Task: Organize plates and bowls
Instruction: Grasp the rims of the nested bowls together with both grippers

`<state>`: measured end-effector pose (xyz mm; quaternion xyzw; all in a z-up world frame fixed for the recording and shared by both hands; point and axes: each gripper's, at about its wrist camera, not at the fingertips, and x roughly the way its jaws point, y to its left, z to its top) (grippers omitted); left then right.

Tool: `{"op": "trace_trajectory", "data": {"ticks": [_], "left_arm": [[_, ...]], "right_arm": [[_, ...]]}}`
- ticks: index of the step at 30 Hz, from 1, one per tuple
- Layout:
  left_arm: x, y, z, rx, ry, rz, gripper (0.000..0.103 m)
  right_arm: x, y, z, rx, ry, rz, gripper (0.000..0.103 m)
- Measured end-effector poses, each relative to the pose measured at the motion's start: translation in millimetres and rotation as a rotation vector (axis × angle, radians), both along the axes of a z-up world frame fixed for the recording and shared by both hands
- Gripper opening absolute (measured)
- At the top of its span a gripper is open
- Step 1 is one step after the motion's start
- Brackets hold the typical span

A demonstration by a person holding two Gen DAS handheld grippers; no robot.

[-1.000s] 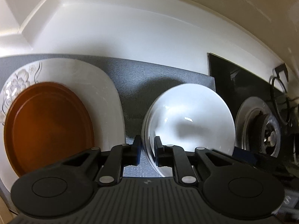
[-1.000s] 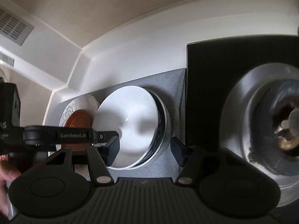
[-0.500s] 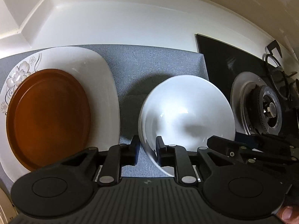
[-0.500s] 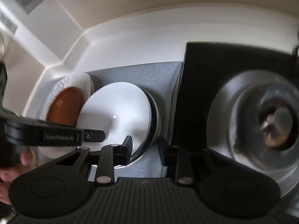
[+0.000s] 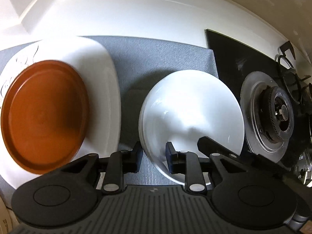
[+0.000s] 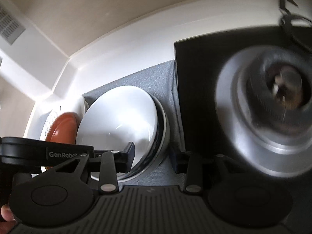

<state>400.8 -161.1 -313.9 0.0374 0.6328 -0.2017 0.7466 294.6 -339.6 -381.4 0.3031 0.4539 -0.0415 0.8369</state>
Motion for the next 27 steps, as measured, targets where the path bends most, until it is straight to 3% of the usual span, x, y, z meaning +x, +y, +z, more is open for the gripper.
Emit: {"op": "trace_trajectory", "data": {"ticks": [8,15,21,27], "left_arm": [[-10,8,4,0.016,0.020,0.026,0.027],[-26,12,7,0.021,0.005,0.045,0.027],[-41,30,7,-0.021,0.024,0.086,0.027],[-49,45,16,-0.051,0.006,0.041,0.027]], "right_arm": [[-3,-5,-11,0.070,-0.046,0.029,0.043],[-17,-1,-10,0.074,-0.050,0.044,0.041],[-27,9,-3,0.061,-0.060,0.061,0.041],[-41,28,13,0.038,-0.064,0.030,0.041]]}}
